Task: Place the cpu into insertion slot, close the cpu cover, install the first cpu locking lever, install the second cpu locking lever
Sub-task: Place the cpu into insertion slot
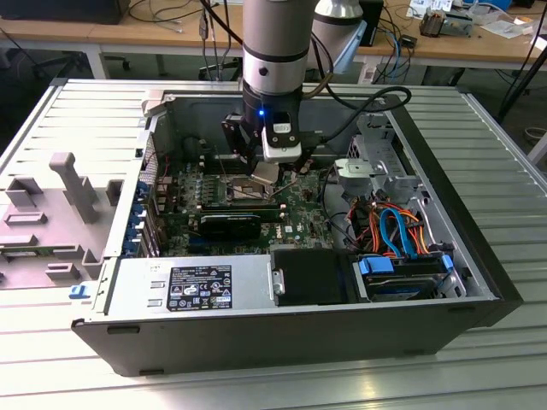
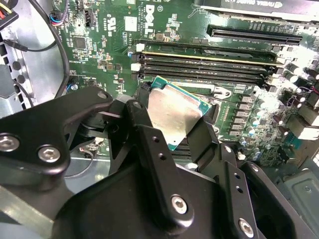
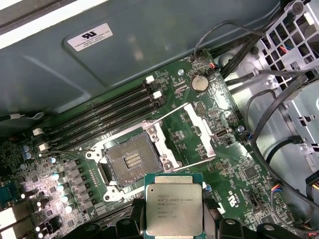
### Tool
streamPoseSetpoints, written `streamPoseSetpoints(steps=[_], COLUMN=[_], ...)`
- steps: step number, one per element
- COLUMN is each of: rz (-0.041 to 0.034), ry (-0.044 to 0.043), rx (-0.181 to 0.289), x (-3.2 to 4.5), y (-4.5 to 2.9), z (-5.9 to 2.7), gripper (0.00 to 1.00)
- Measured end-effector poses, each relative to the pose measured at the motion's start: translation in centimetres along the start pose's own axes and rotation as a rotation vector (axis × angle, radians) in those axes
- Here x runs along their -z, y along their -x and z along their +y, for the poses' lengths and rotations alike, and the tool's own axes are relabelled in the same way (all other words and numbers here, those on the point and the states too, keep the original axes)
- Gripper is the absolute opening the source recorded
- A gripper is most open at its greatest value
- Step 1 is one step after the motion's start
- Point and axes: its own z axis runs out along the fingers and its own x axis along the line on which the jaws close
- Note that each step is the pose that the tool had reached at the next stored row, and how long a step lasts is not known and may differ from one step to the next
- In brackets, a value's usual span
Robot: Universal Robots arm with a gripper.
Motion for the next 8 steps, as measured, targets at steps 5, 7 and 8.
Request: streamPoseSetpoints(steps=[5, 7, 8], rz=[-0.0008, -0.0012, -0.0013], ry=[0.0003, 0.0004, 0.0004], rx=[-0.015, -0.021, -0.023], x=[-0.05, -0.08, -0.08], y=[0.0, 0.0, 0.0], z=[0.0, 0.0, -0.01], gripper=[0.55, 0.55, 0.55])
